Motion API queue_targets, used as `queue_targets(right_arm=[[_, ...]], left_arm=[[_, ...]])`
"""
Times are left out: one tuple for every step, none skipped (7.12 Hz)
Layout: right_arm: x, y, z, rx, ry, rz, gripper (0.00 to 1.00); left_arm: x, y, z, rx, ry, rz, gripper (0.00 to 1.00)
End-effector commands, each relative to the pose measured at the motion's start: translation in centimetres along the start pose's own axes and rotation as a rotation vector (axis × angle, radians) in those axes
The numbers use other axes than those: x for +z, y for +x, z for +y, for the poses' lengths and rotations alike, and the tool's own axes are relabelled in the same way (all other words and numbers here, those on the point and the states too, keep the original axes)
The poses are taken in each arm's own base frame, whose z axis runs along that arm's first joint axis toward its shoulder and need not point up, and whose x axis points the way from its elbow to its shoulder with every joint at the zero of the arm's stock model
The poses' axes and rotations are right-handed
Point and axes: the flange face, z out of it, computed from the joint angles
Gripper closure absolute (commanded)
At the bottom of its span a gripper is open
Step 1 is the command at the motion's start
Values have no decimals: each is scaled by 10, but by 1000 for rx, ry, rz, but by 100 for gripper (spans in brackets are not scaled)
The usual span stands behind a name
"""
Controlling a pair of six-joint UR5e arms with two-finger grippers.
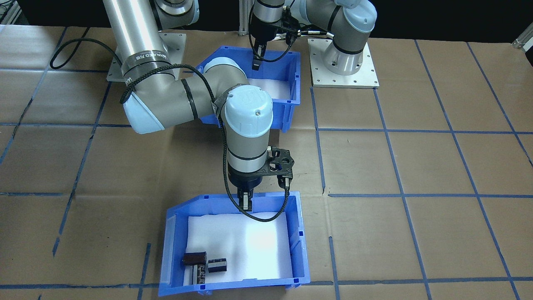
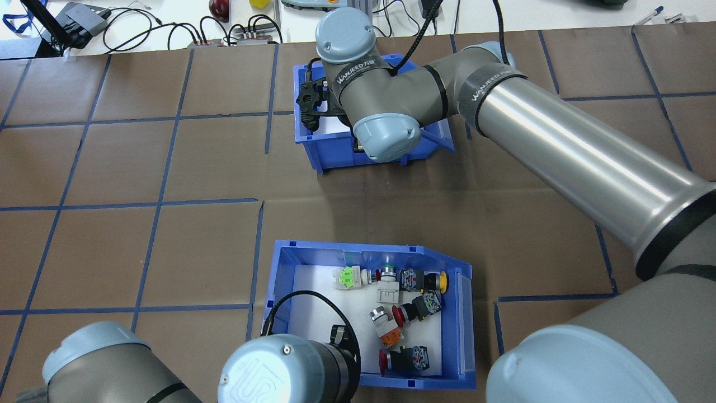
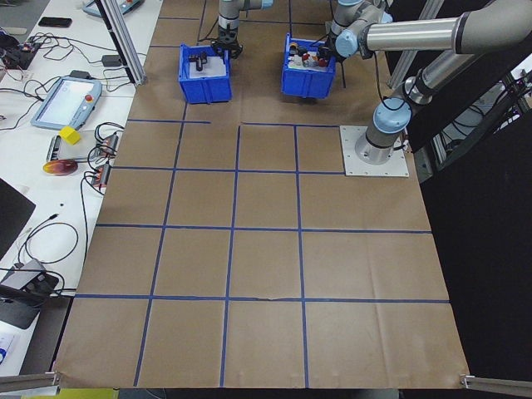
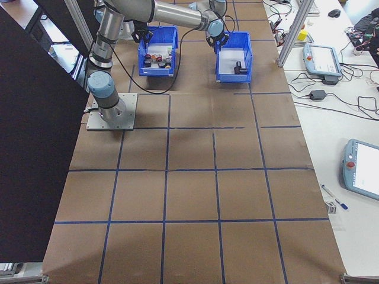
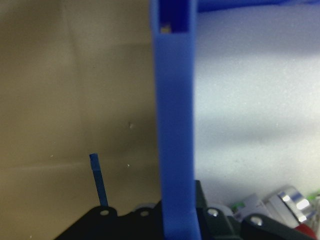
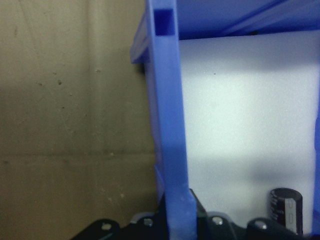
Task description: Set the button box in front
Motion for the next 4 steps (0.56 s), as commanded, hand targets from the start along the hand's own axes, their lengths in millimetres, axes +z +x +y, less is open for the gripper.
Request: queue_targets(right_arm=[[-33, 26, 58, 53, -52, 65, 92], [-46, 41, 107, 75, -68, 69, 92], [-51, 47, 146, 121, -79, 69, 92], [-49, 47, 187, 179, -92, 54, 92]], left_arm=[[-10, 34, -24, -18, 12, 13, 100], [-15, 58, -44, -51, 14, 29, 100], [-23, 93, -75, -67, 19, 38, 100], [-27, 124, -96, -69, 15, 39, 100]])
